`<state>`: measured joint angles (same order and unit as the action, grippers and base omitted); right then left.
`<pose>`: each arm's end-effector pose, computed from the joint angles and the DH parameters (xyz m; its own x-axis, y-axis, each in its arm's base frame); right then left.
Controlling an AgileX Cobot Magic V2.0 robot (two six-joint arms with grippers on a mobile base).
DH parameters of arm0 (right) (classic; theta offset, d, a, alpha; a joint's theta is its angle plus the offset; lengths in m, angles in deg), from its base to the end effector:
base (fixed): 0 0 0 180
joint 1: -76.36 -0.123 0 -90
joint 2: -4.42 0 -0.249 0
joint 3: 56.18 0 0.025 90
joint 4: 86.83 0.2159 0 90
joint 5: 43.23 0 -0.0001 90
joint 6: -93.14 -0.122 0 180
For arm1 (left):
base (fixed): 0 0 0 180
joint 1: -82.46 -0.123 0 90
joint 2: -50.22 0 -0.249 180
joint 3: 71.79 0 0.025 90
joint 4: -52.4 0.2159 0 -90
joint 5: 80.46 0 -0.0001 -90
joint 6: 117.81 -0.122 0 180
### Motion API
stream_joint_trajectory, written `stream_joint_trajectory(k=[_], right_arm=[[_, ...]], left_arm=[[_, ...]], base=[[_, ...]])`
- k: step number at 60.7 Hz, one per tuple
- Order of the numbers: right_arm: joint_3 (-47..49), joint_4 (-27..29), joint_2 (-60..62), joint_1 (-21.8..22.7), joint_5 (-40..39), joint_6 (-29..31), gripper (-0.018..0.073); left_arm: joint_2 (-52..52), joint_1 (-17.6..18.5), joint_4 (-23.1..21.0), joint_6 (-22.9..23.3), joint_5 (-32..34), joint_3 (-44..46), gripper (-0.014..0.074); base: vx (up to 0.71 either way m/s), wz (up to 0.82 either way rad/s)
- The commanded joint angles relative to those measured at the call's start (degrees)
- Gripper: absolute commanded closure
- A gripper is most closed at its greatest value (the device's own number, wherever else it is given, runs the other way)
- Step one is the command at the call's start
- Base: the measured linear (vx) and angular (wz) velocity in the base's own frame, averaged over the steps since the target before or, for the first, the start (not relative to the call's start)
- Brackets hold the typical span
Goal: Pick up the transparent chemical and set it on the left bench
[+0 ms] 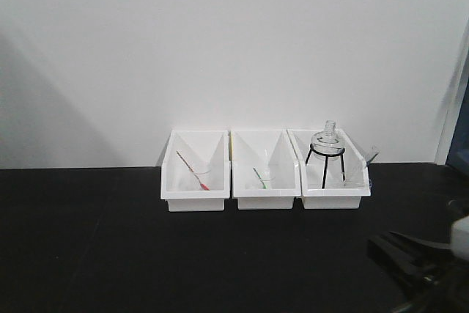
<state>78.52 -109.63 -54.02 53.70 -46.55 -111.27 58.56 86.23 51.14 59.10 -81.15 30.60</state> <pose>0.1883 0.0815 0.2855 -0.1826 -0.0451 -0.9822 -0.4004 0.9158 0.0324 0.0888 -0.0059 0.2064 0.0606 0.0280 -0.9978 0.0641 0.9974 0.0319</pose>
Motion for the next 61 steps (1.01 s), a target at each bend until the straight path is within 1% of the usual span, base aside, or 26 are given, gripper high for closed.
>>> stream_joint_trajectory(k=[1,8,13,24,35,38,43,44,45,46,48,51,56,61], right_arm=[[1.9,-0.3,5.3,0.0,3.6,0.5,0.0569],[1.9,-3.1,10.6,0.0,7.4,0.6,0.0567],[1.9,-3.3,13.9,0.0,9.2,0.6,0.0566],[1.9,-3.3,17.2,0.0,9.5,0.6,0.0566],[1.8,-3.3,17.2,0.0,9.9,0.8,0.0566],[1.8,-1.8,17.2,0.0,10.4,0.9,0.0566],[1.7,4.1,17.6,0.9,11.8,6.8,0.0566],[1.6,6.5,17.9,1.5,12.7,9.2,0.0566],[-2.3,19.2,22.2,5.8,12.3,21.8,0.0566],[-3.1,20.6,23.0,6.9,11.8,23.4,0.0566],[-5.5,21.6,25.1,8.4,11.0,24.4,0.0566],[-8.8,21.5,27.9,11.2,9.2,24.4,0.0566],[-15.7,19.8,33.7,15.2,6.6,21.8,0.0566],[-22.6,18.2,39.9,17.9,4.6,19.3,0.0566]], left_arm=[[-1.1,0.1,0.0,0.4,4.5,-0.9,0.06],[-1.1,0.1,0.0,0.4,4.5,-0.9,0.06],[-1.1,0.1,0.0,0.4,4.5,-0.9,0.06],[-1.1,0.1,0.0,0.4,4.5,-0.9,0.06],[-1.1,0.1,0.0,0.4,4.5,-0.9,0.06],[-1.1,0.1,0.0,0.4,4.5,-0.9,0.06],[-1.1,0.1,0.0,0.4,4.5,-0.9,0.06],[-1.1,0.1,0.0,0.4,4.5,-0.9,0.06],[-1.1,0.1,0.0,0.4,4.5,-0.9,0.06],[-1.1,0.1,0.0,0.4,4.5,-0.9,0.06],[-1.1,0.1,0.0,0.4,4.5,-0.9,0.06],[-1.1,0.1,0.0,0.4,4.5,-0.9,0.06],[-1.1,0.1,0.0,0.4,4.5,-0.9,0.06],[-1.1,0.1,0.0,0.4,4.5,-0.9,0.06]], base=[[0.0,0.0],[0.0,0.0],[0.0,0.0],[0.0,0.0],[0.0,0.0],[0.0,0.0],[0.0,0.0],[0.0,0.0],[0.0,0.0],[0.0,0.0],[0.0,0.0],[0.0,0.0],[0.0,0.0],[0.0,0.0]])
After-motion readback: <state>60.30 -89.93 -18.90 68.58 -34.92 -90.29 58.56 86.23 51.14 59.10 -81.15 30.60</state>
